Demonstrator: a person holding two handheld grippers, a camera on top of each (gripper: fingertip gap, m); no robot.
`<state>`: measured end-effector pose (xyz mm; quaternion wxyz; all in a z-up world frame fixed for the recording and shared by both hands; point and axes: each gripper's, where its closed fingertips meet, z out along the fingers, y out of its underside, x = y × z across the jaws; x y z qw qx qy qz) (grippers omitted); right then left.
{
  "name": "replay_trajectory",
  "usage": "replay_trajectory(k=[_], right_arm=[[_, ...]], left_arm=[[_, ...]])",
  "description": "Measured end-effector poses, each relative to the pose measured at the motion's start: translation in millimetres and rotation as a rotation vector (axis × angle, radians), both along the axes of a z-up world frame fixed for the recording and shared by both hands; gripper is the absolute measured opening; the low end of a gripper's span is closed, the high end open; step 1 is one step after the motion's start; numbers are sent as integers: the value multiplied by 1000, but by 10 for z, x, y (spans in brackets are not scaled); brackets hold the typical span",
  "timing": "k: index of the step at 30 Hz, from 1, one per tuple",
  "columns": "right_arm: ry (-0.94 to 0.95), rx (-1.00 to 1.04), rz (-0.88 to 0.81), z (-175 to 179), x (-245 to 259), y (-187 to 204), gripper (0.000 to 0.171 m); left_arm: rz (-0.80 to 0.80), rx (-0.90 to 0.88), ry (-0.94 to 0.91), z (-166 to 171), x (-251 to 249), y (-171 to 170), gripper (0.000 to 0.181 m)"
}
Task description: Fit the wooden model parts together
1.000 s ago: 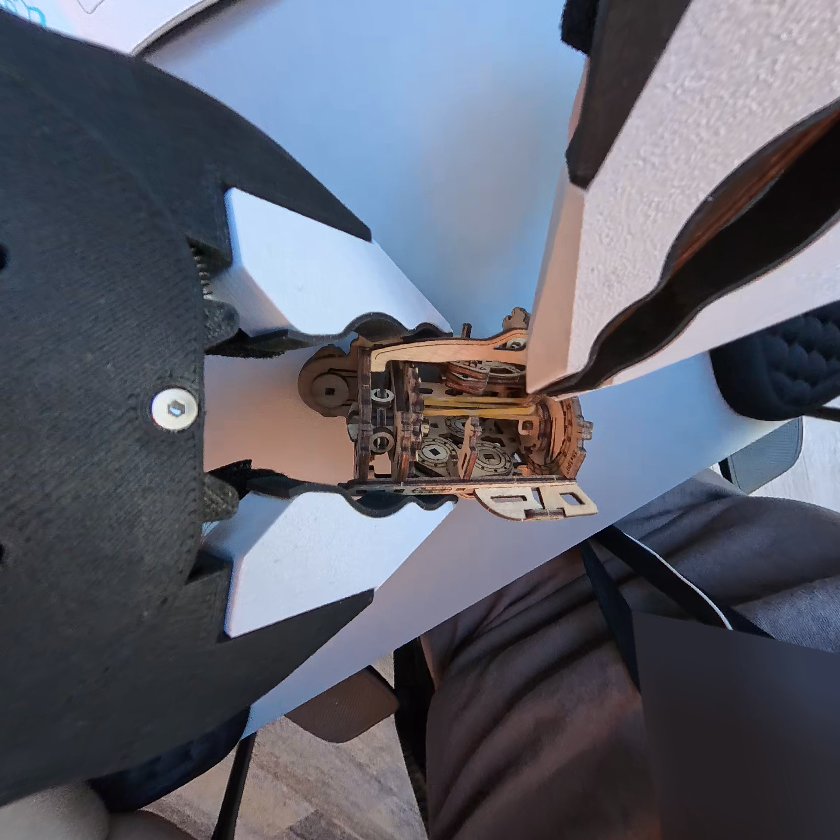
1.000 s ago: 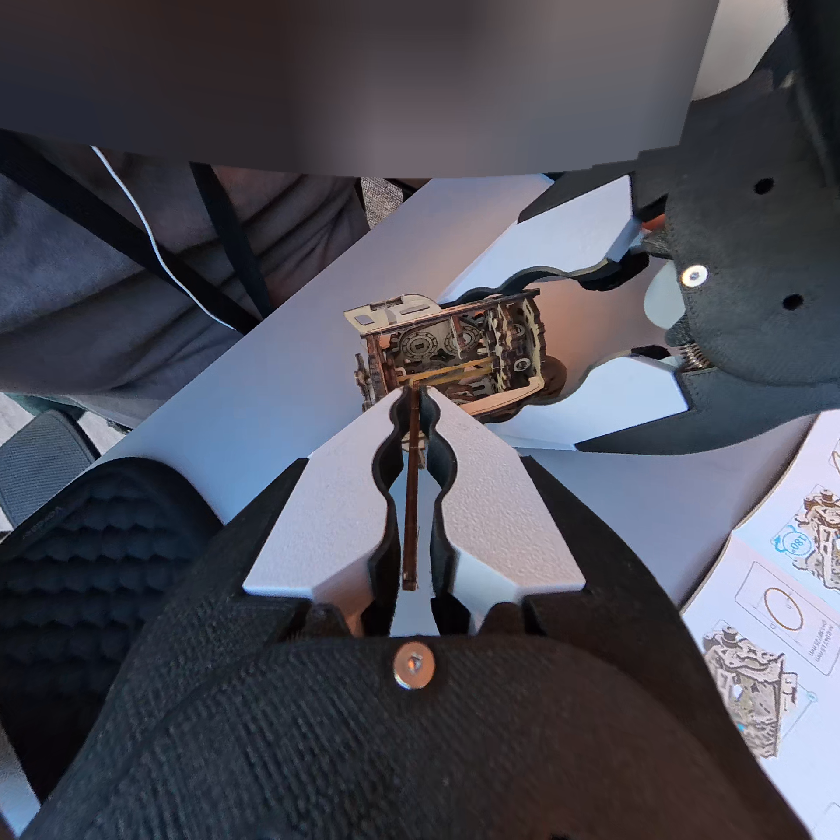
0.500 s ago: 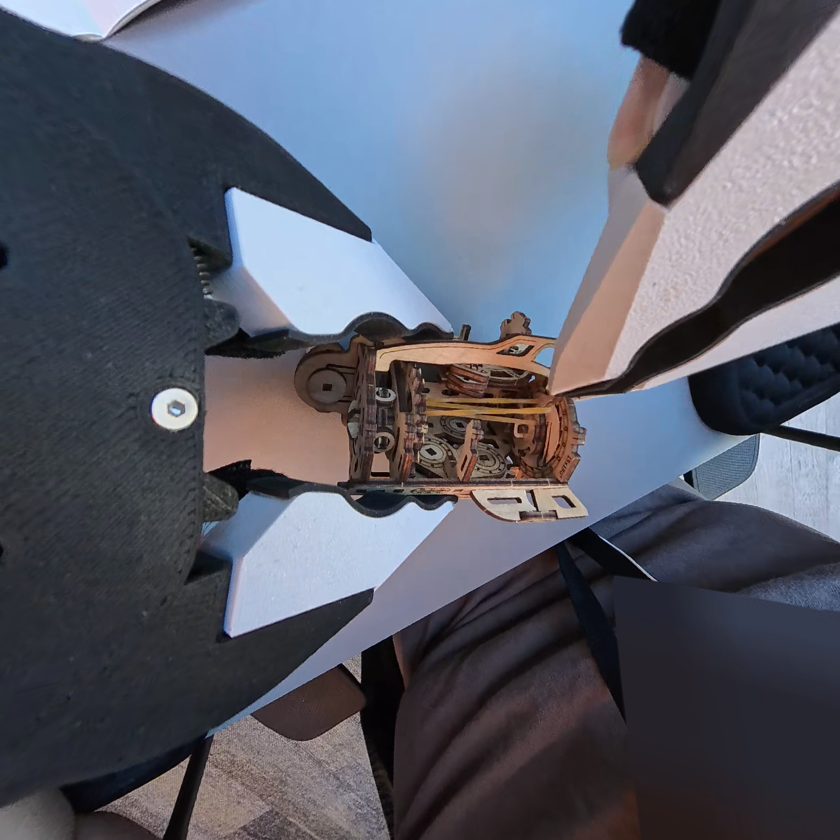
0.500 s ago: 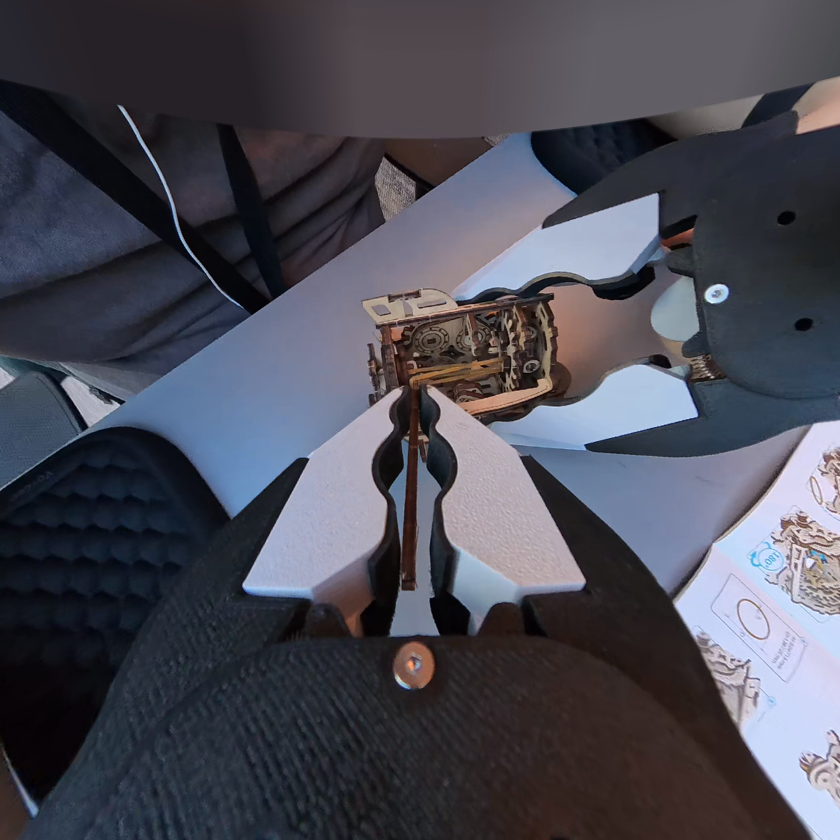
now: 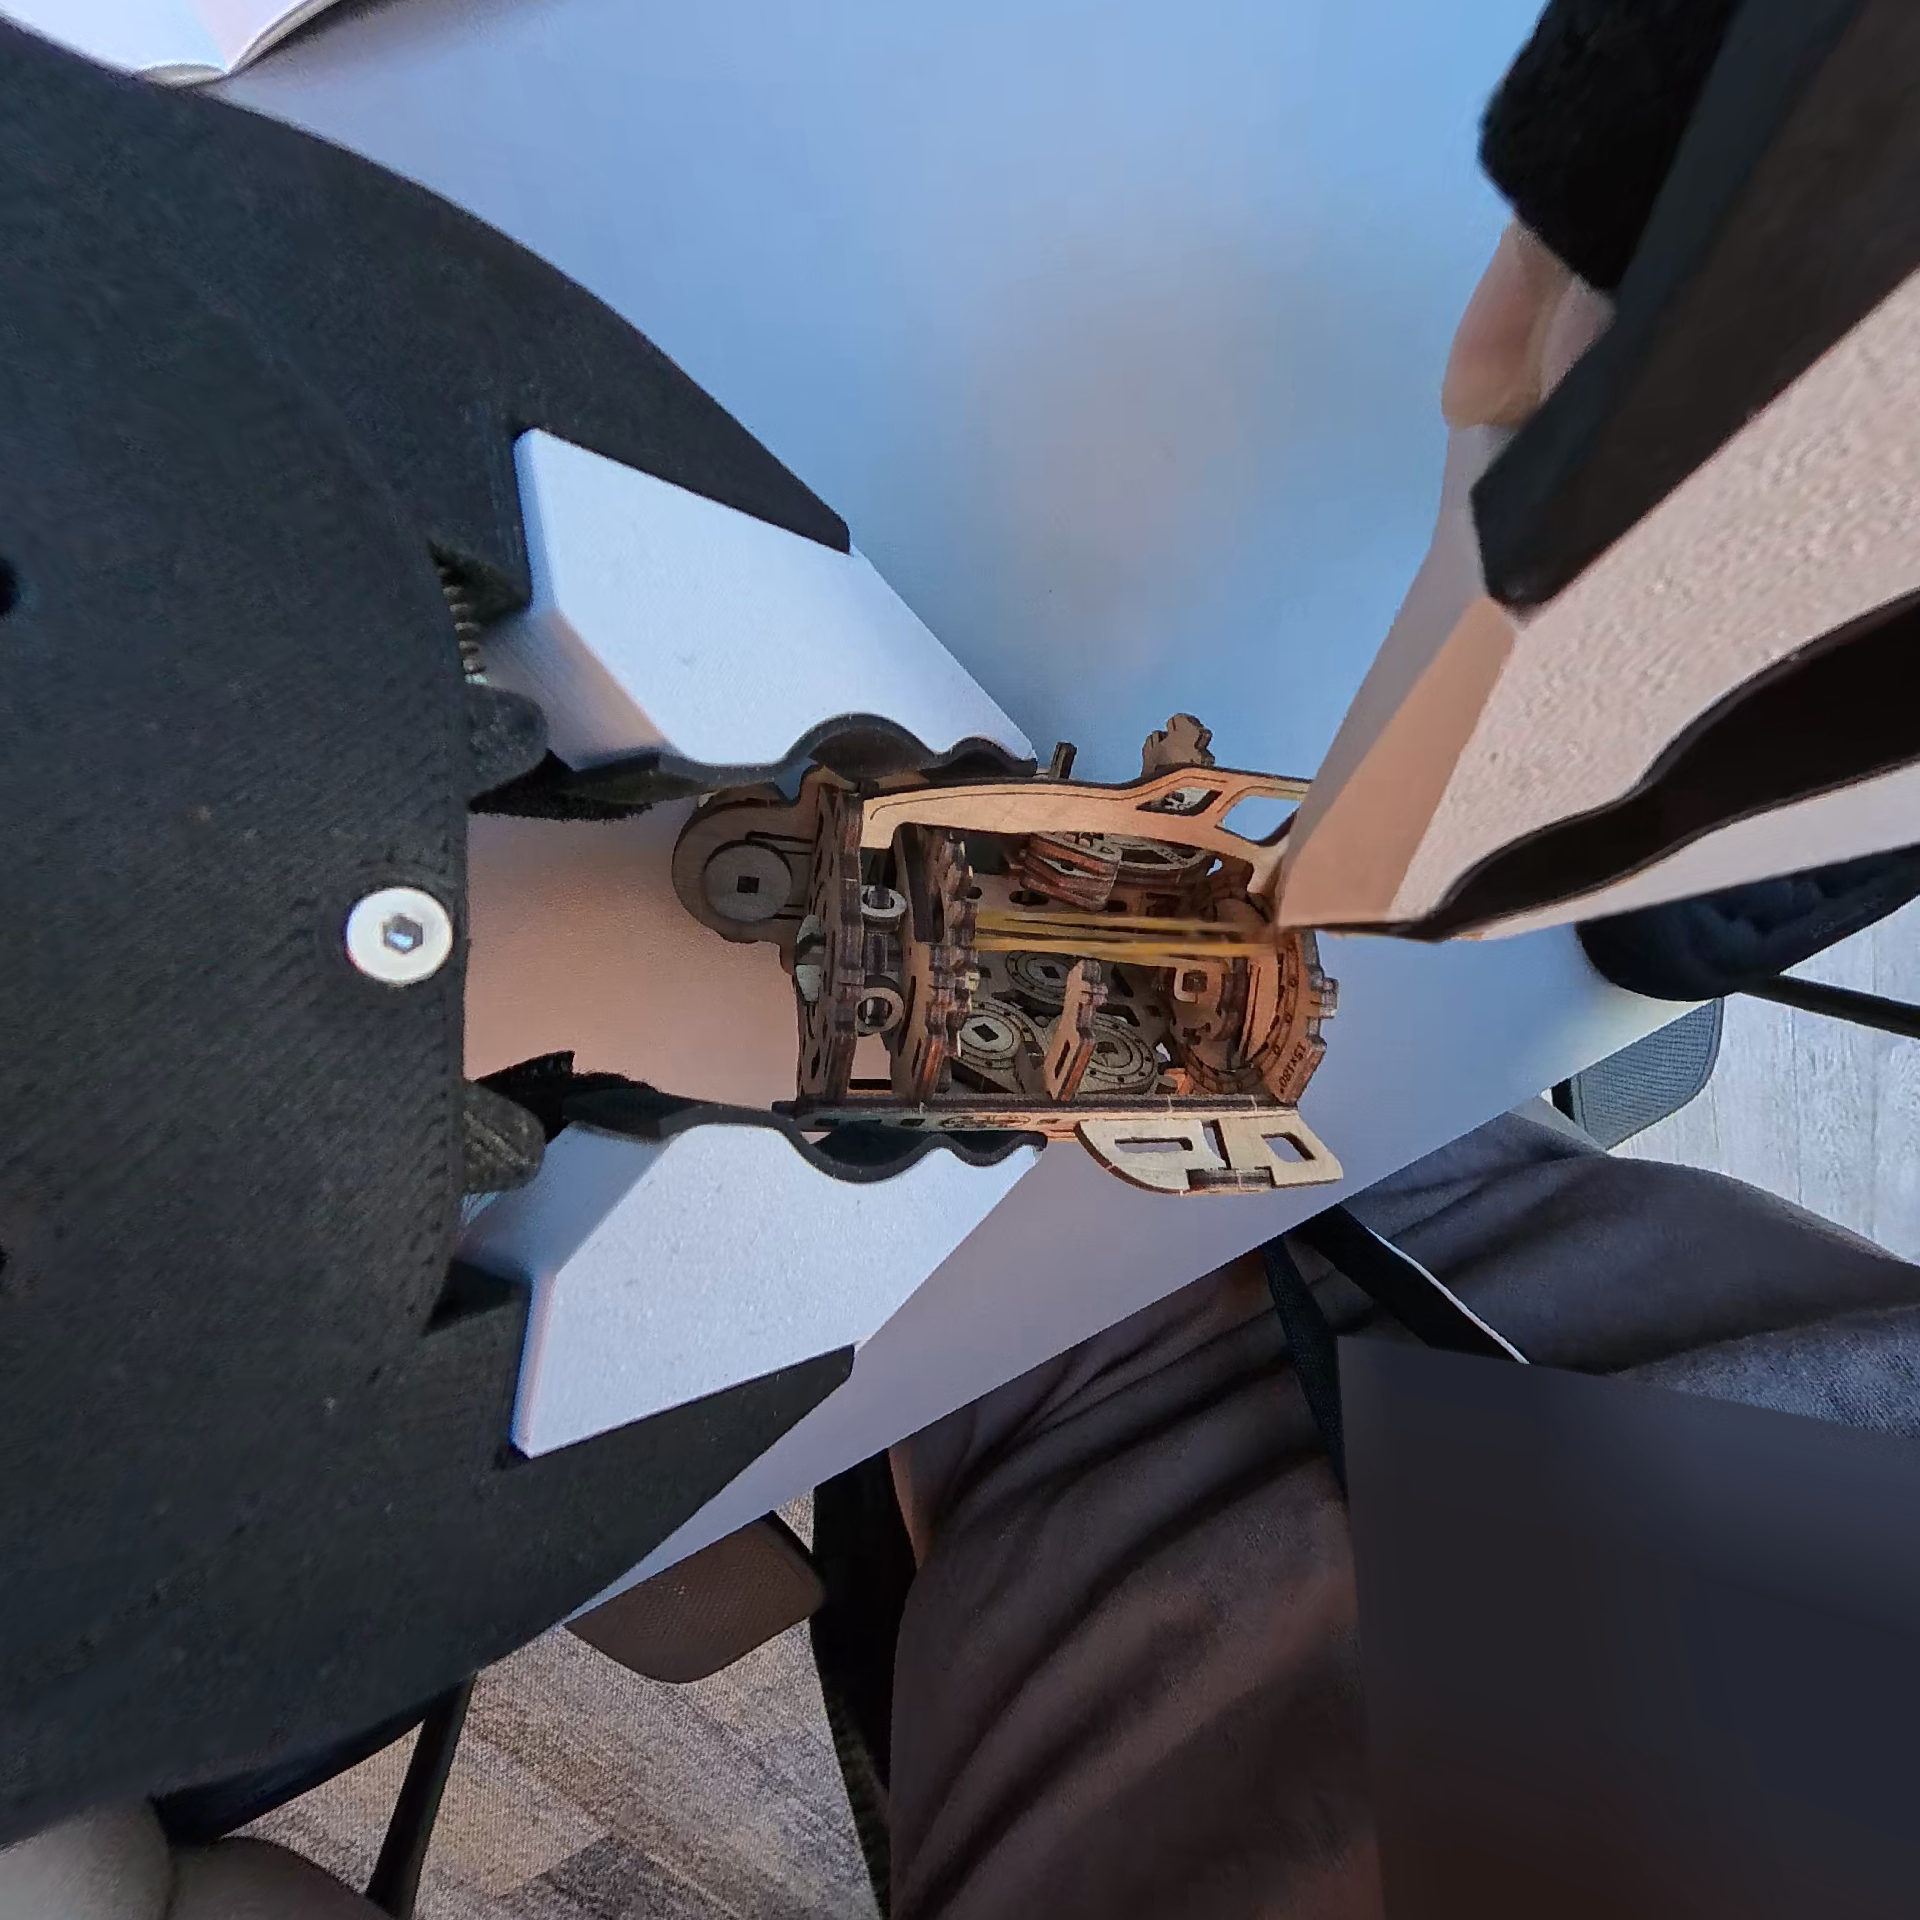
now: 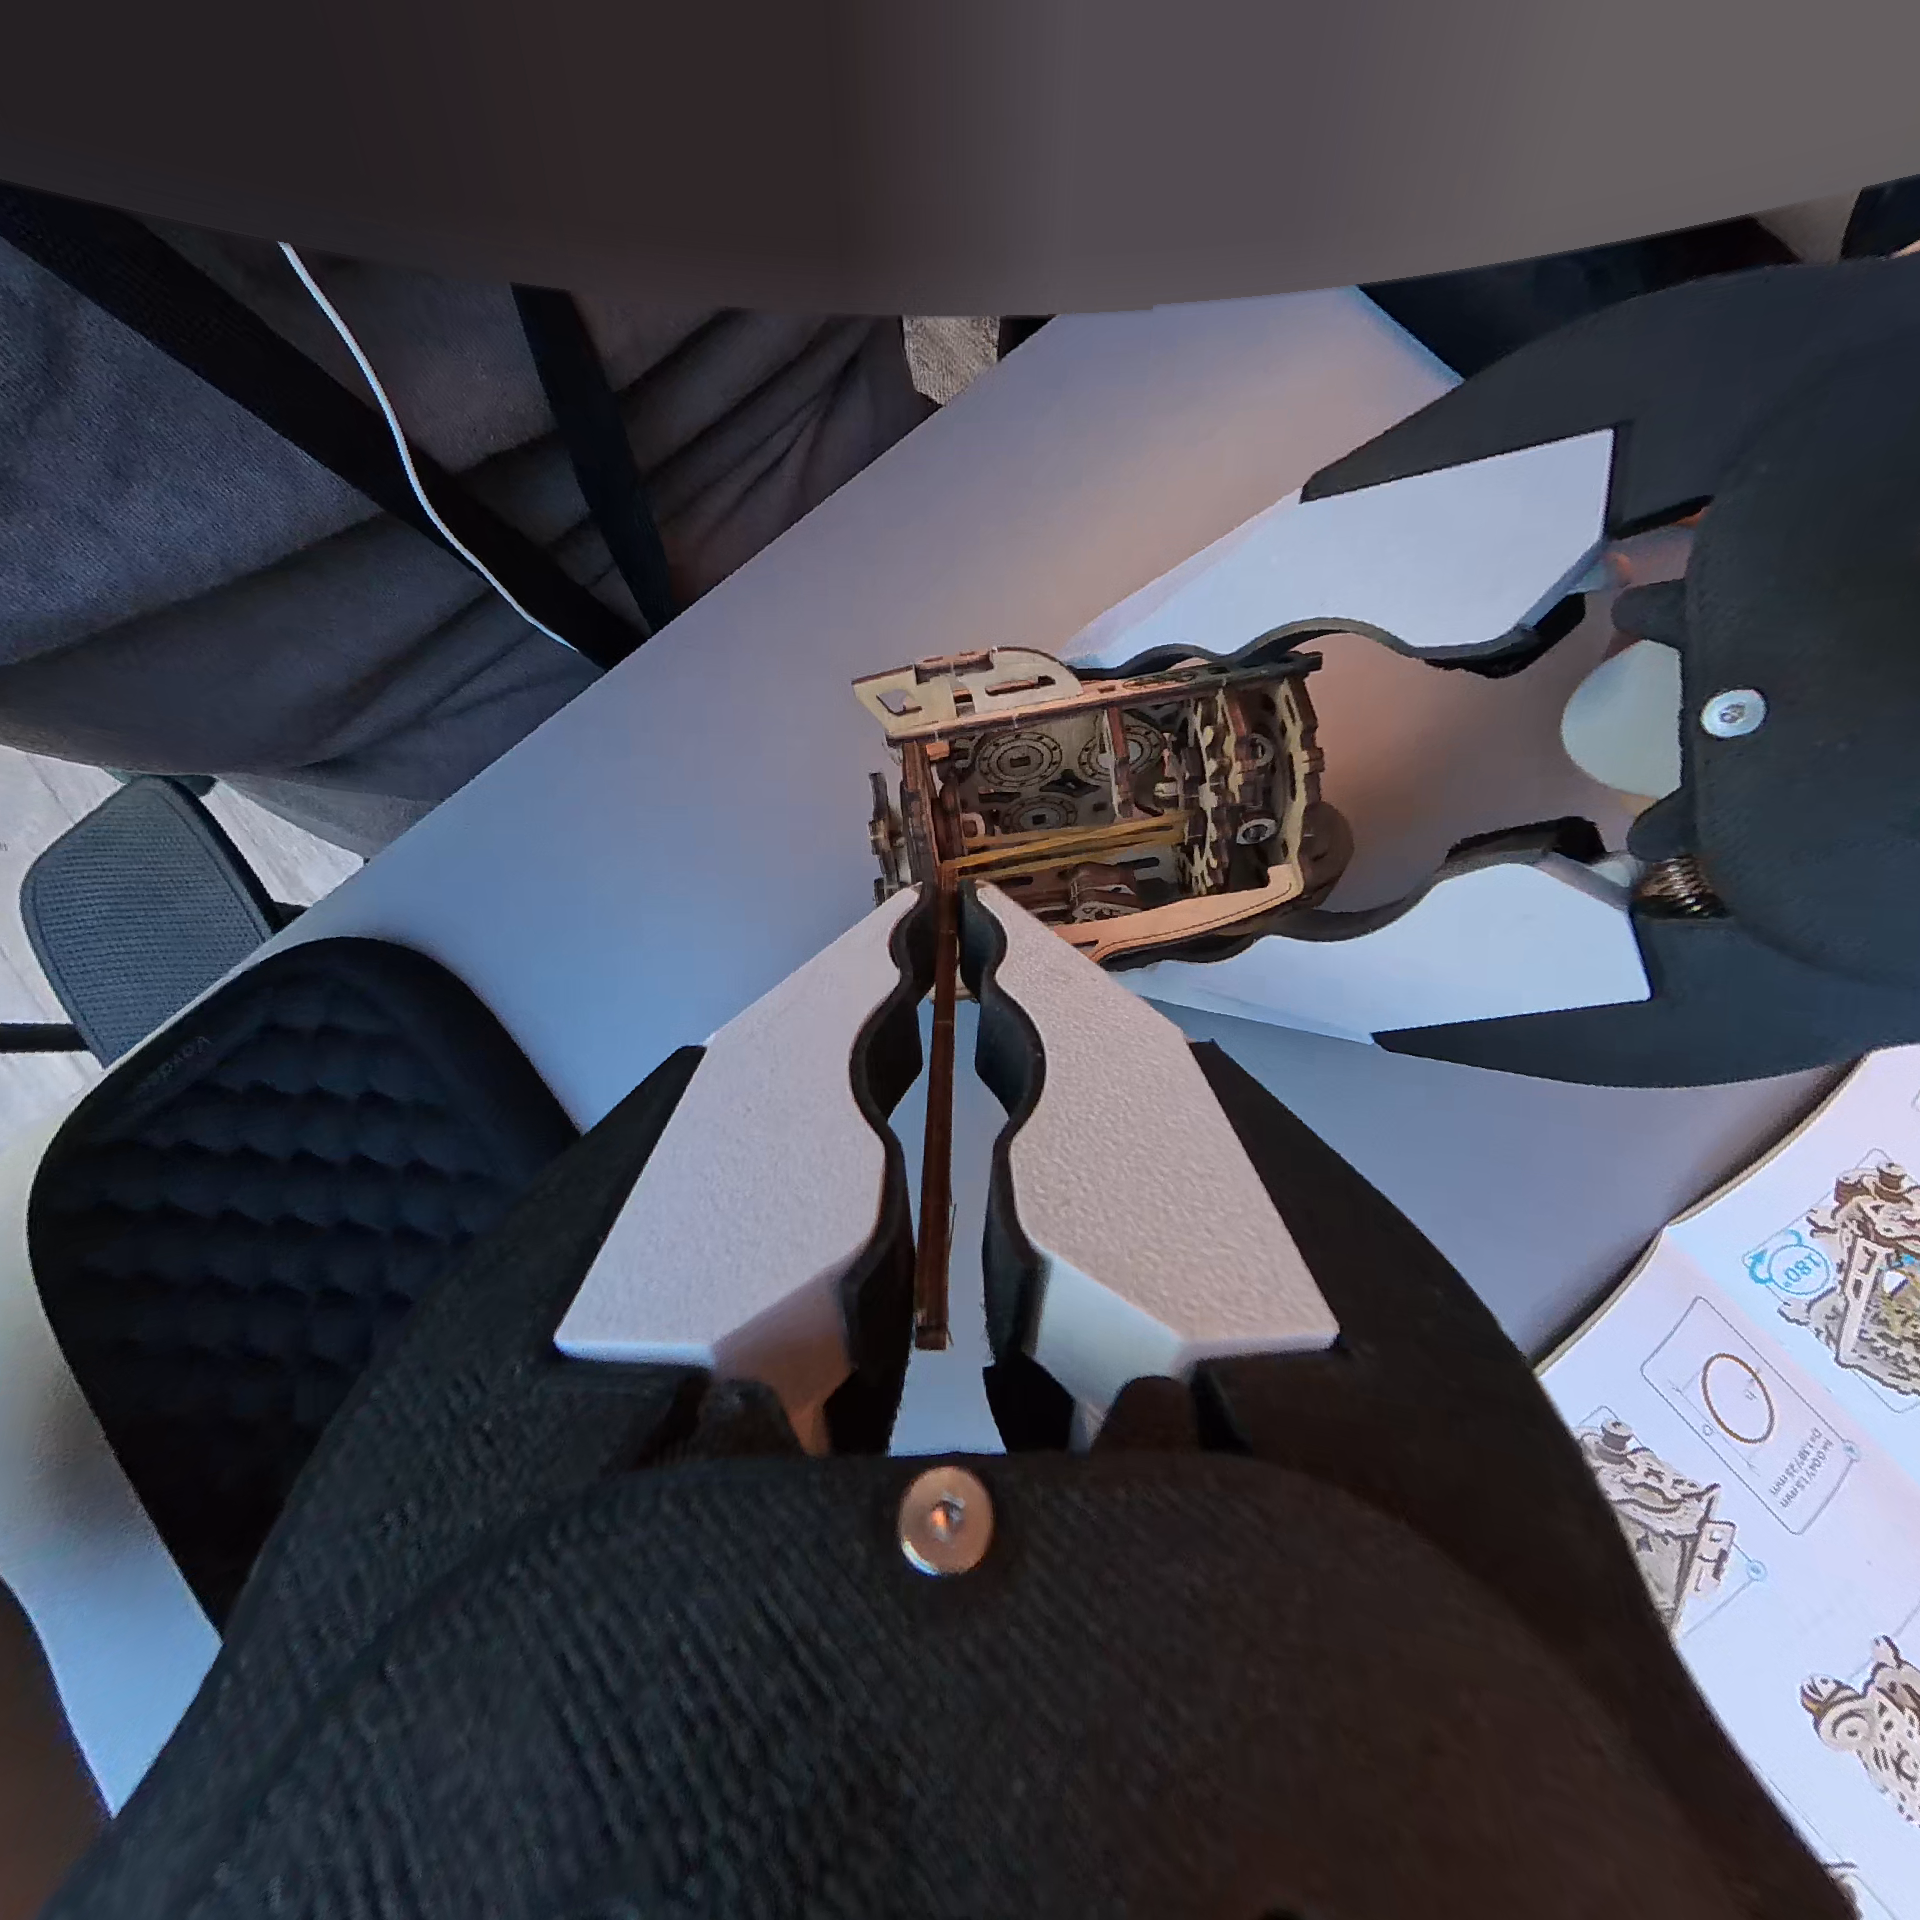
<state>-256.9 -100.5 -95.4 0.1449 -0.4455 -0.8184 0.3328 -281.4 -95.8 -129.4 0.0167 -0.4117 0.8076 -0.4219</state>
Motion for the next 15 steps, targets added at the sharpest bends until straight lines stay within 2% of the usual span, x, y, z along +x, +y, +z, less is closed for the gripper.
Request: replay_trajectory(k=[10, 15], right_arm=[[140, 90, -92, 45, -11, 8, 2], [187, 22, -127, 12, -22, -5, 2]], left_arm=[[5, 1, -7, 0, -4, 14, 64], [4, -7, -5, 0, -2, 15, 64]])
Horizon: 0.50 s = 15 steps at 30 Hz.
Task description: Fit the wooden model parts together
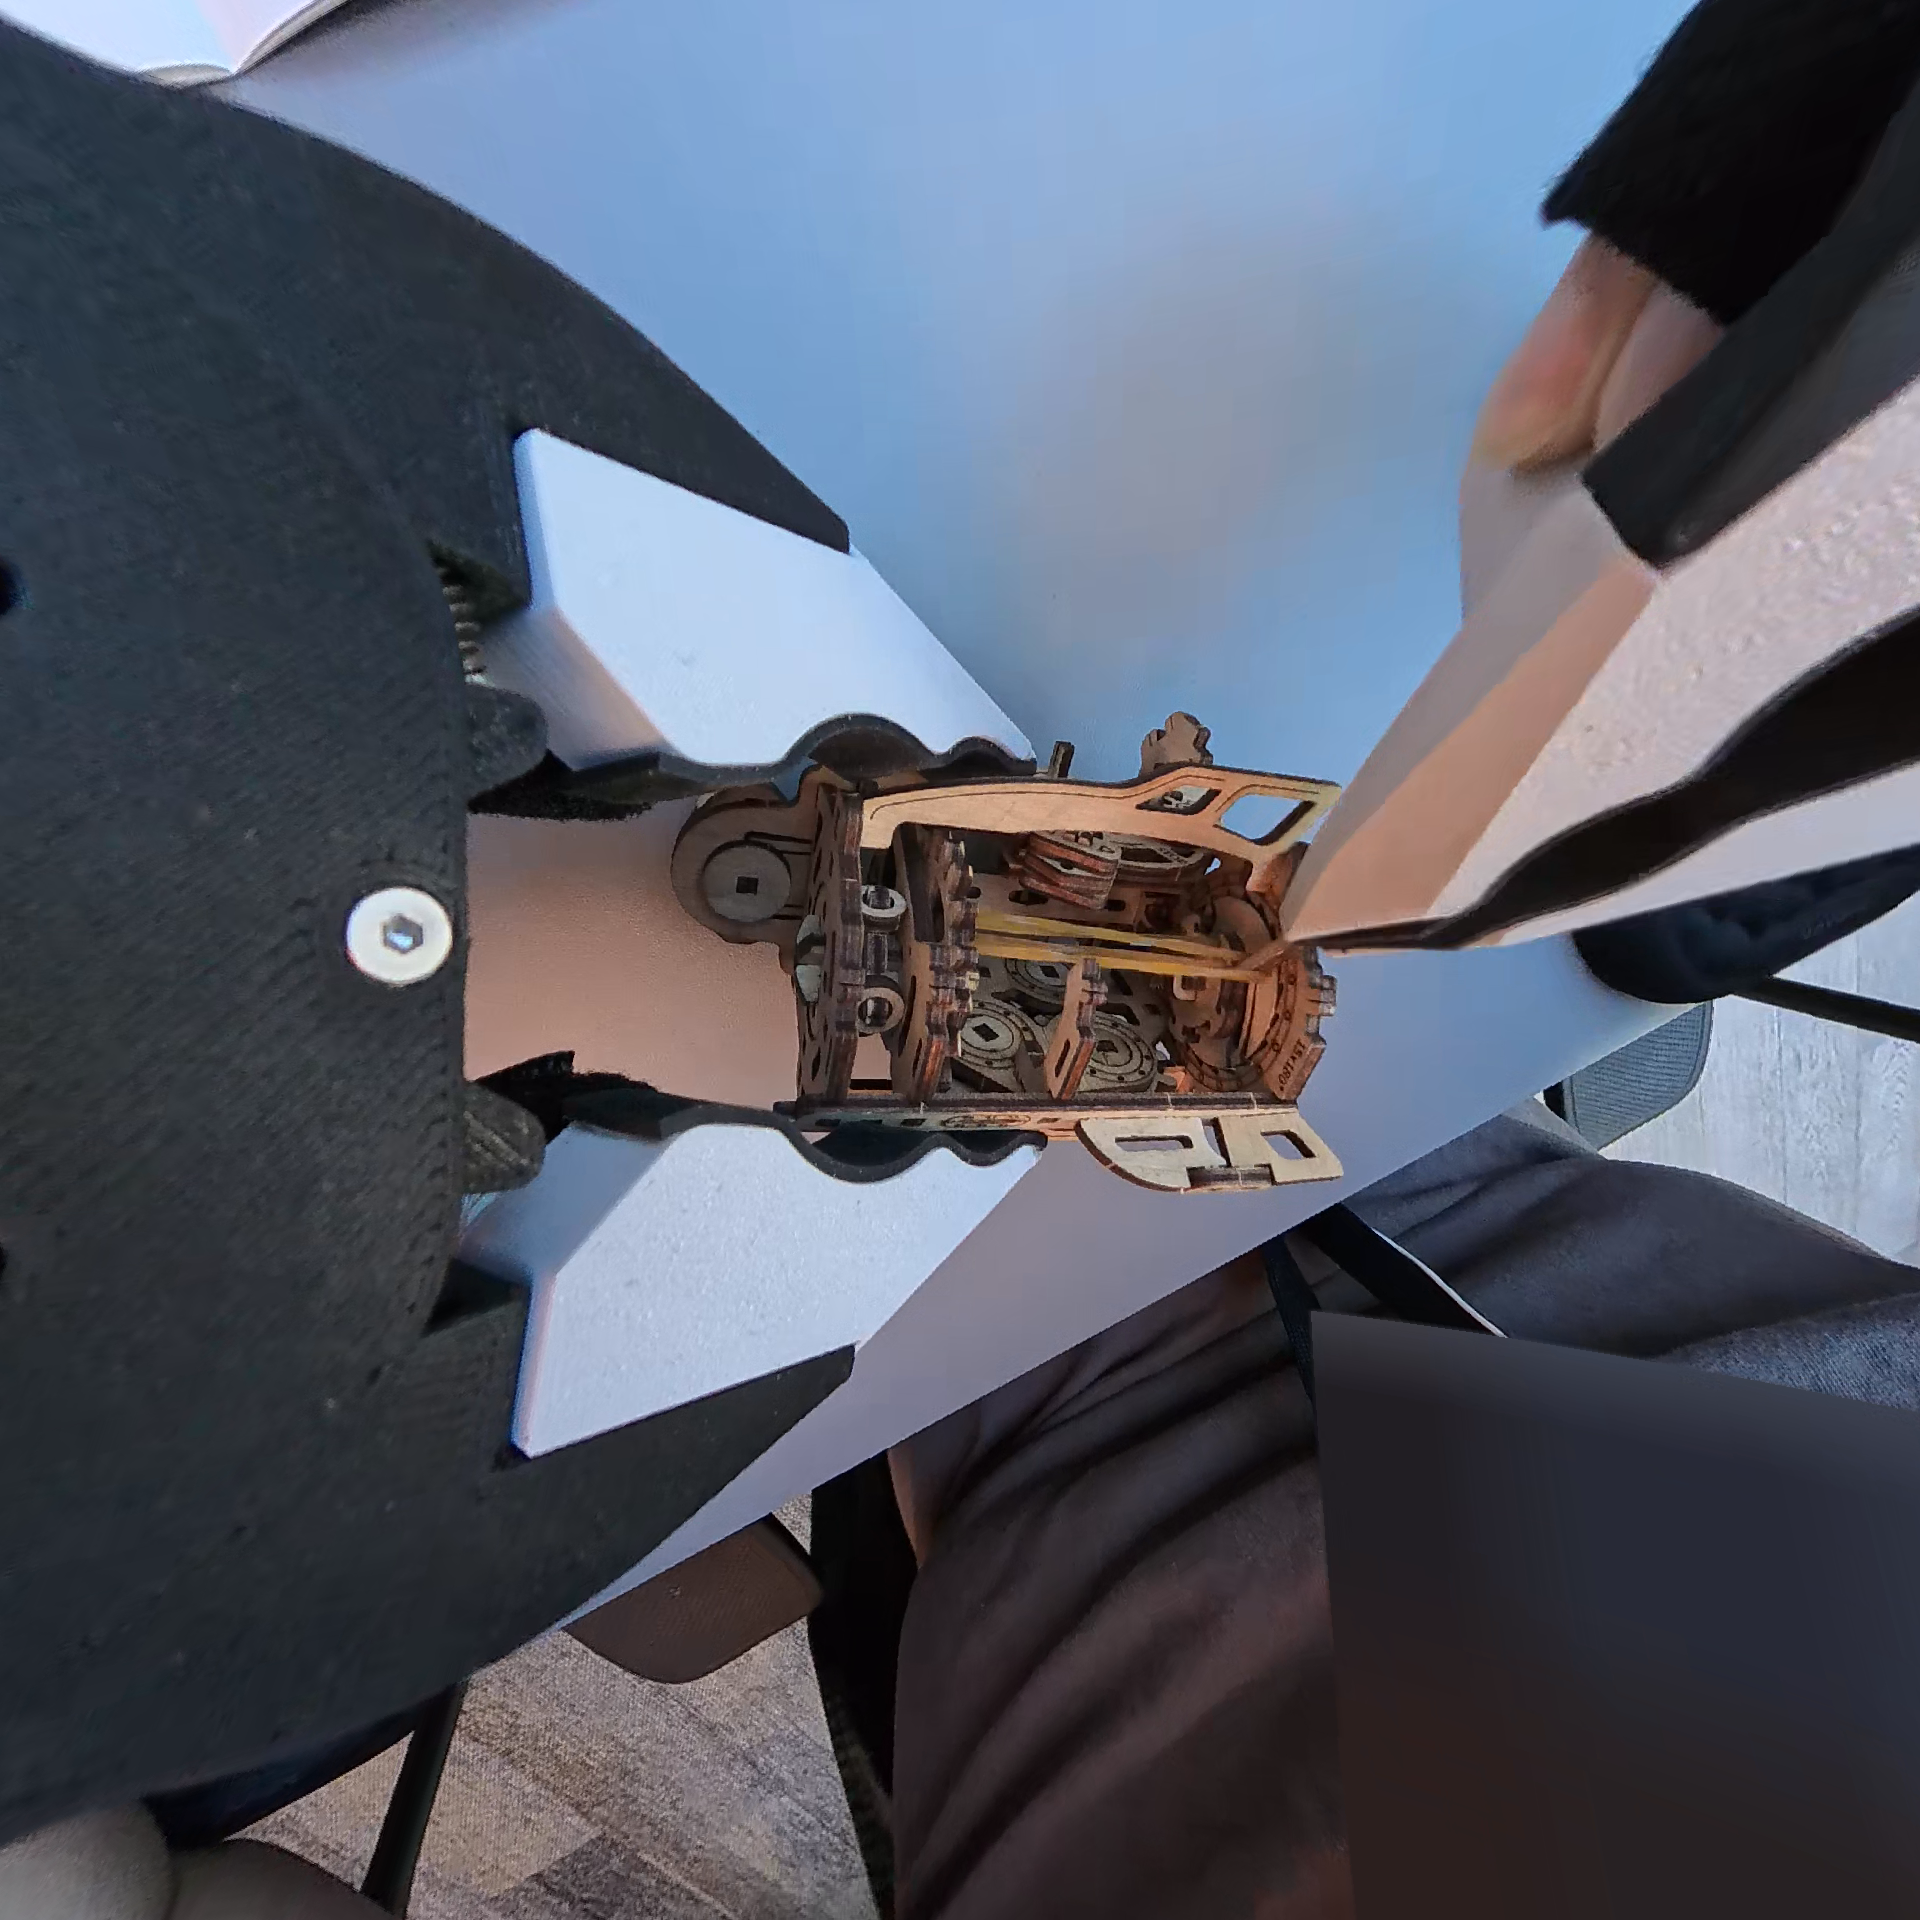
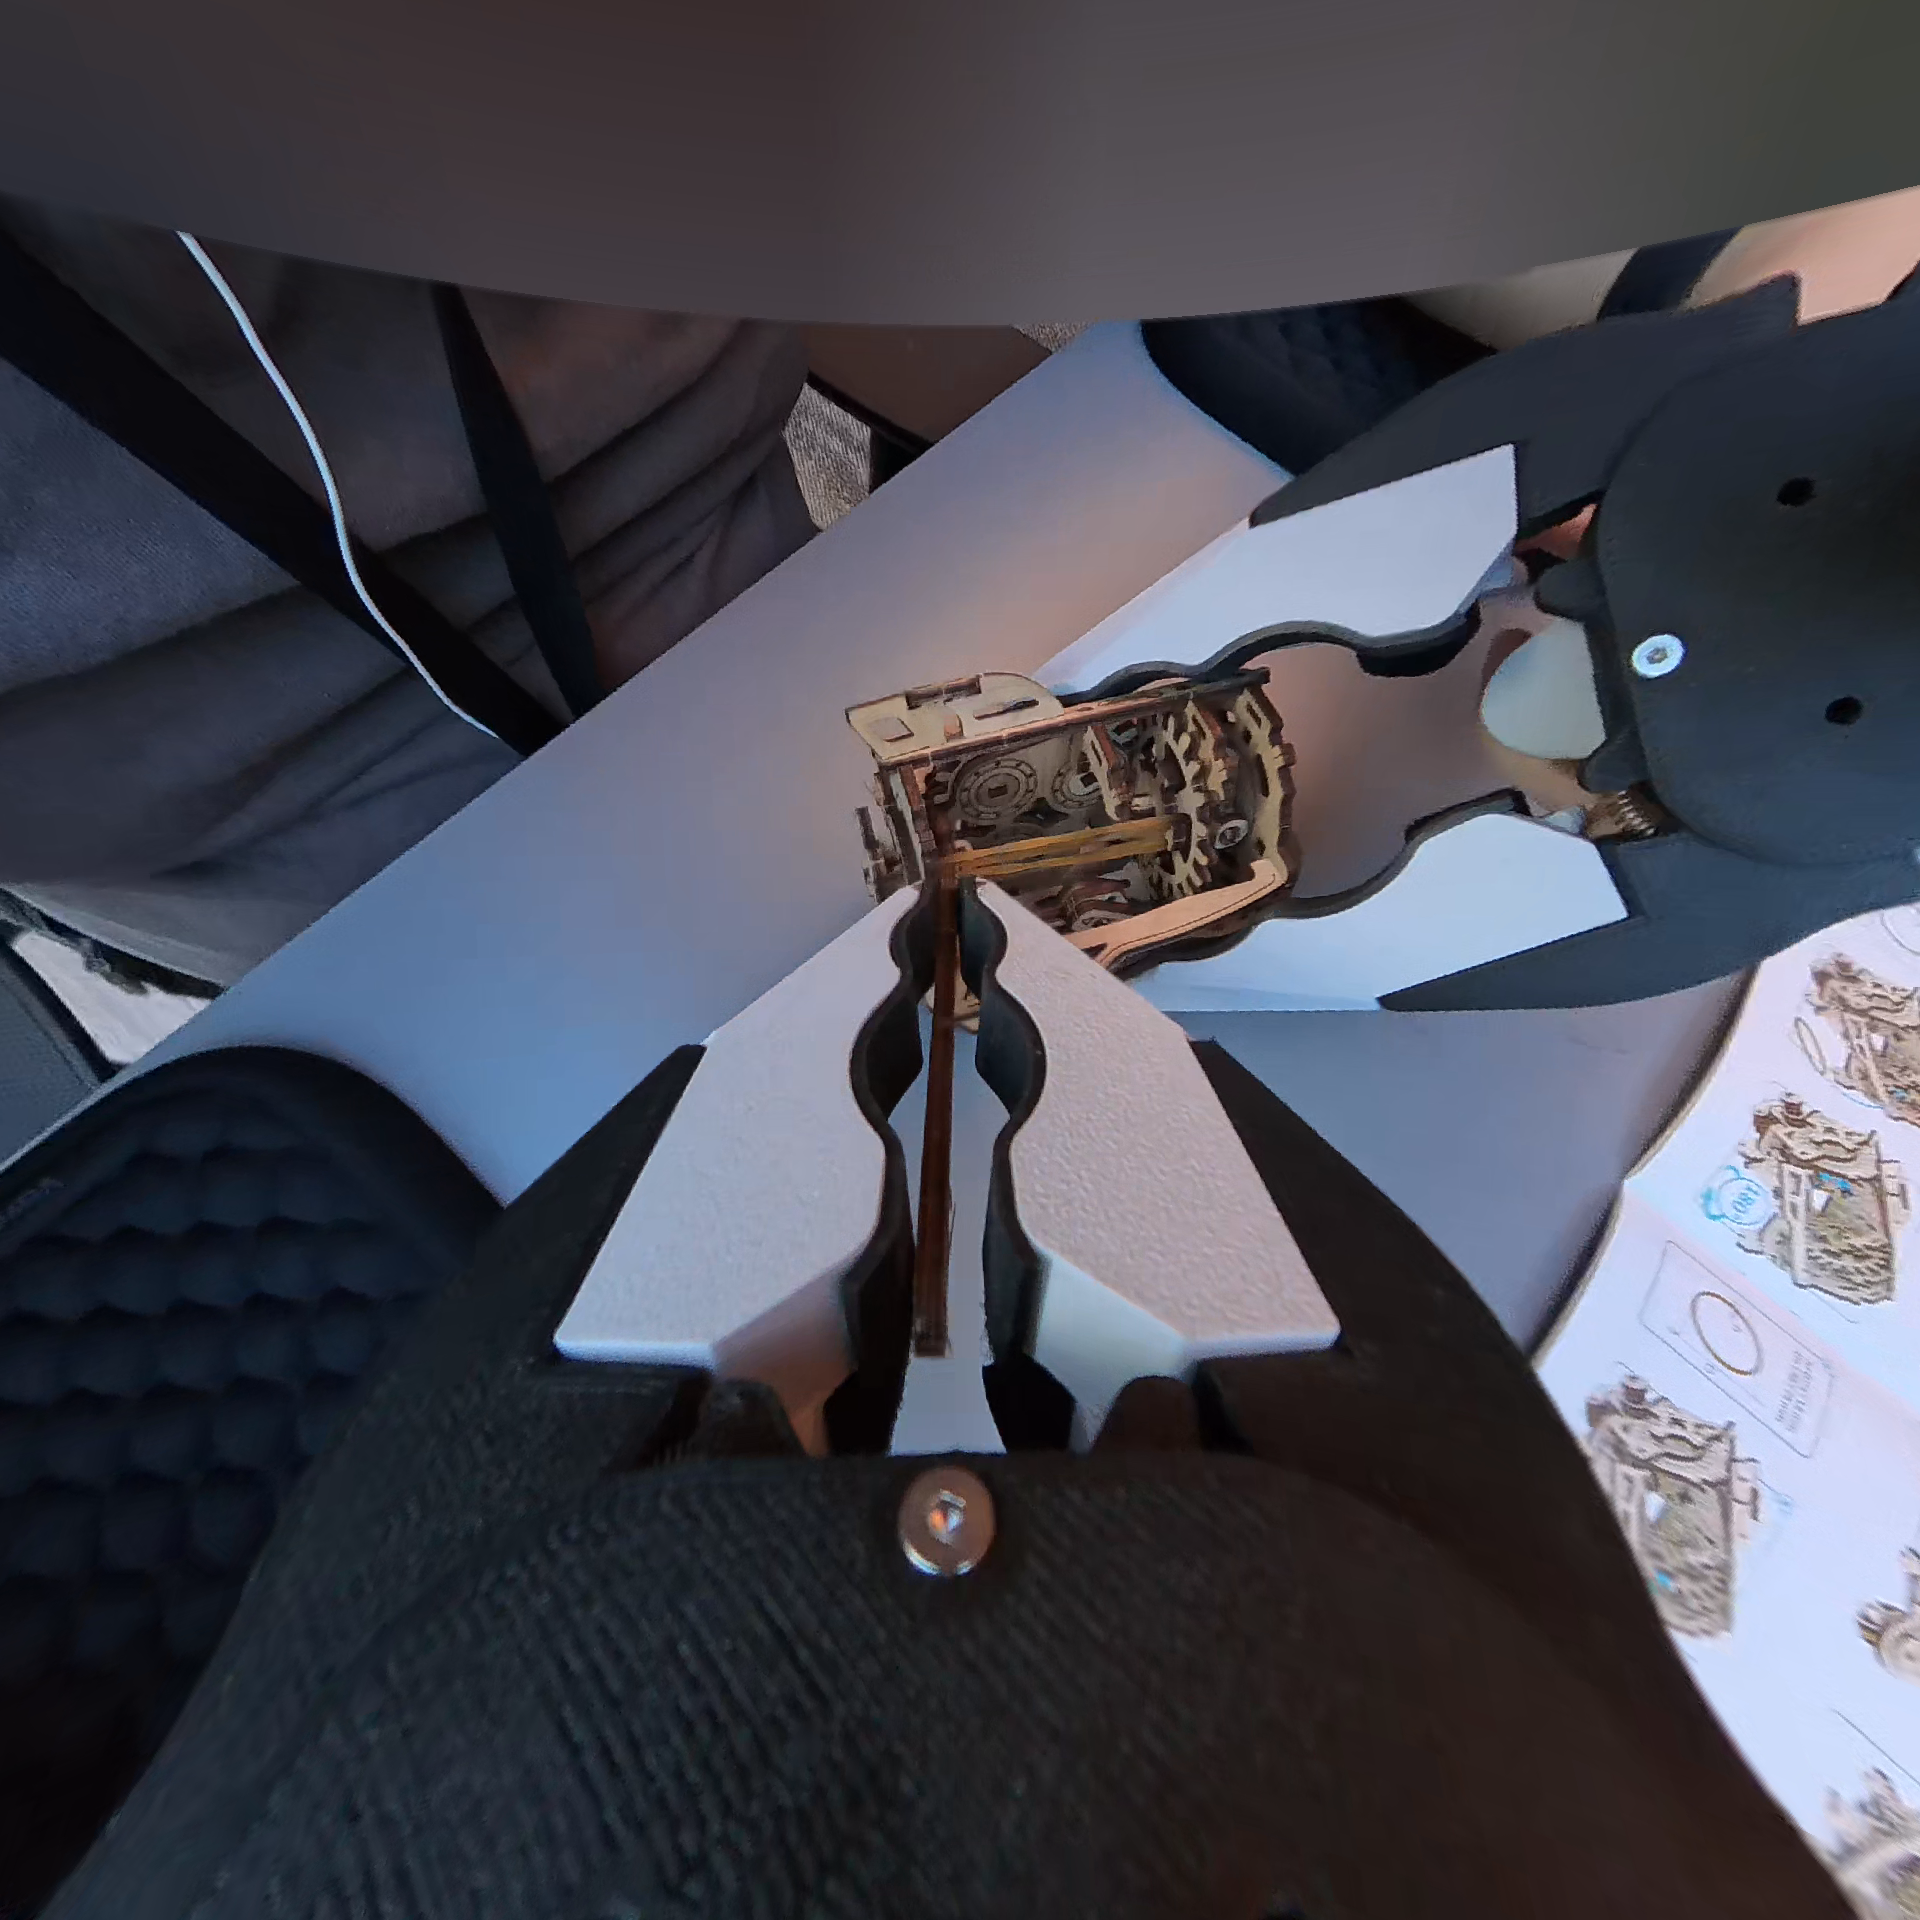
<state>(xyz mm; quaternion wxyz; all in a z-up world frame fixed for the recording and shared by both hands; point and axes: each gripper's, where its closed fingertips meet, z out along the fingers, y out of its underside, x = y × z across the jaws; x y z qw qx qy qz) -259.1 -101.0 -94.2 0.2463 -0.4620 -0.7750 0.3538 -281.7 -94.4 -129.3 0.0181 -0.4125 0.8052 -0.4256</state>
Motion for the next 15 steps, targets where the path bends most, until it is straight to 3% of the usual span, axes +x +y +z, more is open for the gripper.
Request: replay_trajectory(k=[15], right_arm=[[76, -171, -89, -36, 22, 66, 1]], left_arm=[[-3, -4, 7, 0, 2, 2, 64]])
